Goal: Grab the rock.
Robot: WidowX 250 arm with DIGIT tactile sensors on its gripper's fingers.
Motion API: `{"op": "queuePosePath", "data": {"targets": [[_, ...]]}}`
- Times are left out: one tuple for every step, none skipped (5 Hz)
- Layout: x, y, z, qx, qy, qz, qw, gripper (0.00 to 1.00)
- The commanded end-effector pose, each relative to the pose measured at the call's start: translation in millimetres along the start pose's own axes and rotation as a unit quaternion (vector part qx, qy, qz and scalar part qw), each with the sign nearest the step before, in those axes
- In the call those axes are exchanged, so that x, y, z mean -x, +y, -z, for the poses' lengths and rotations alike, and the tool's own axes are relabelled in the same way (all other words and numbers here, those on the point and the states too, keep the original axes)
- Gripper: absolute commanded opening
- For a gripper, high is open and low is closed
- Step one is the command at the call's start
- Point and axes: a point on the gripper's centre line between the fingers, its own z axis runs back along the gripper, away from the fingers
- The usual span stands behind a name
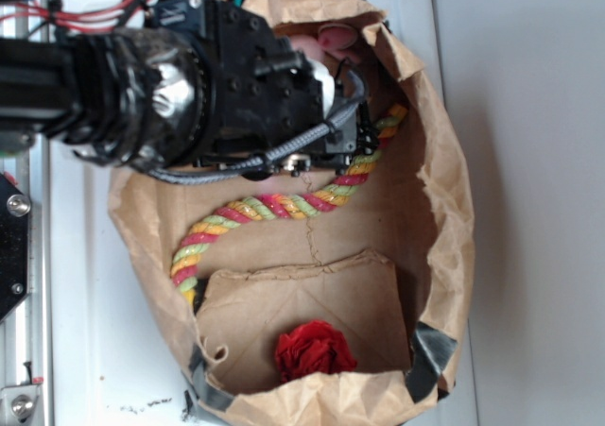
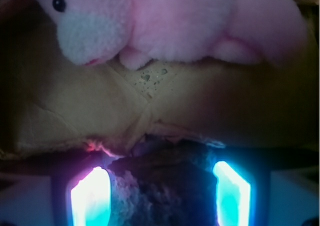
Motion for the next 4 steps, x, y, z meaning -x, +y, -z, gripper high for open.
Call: {"op": "queuePosePath", "data": {"targets": [[-7, -10, -38, 0.086, 0.016, 0.111, 0.99, 0.0], [-5, -9, -58, 0.109, 0.003, 0.213, 0.971, 0.0], [-4, -11, -76, 0.118, 0.003, 0.258, 0.959, 0.0], [-3, -9, -94, 0.102, 0.007, 0.253, 0.962, 0.0]]}}
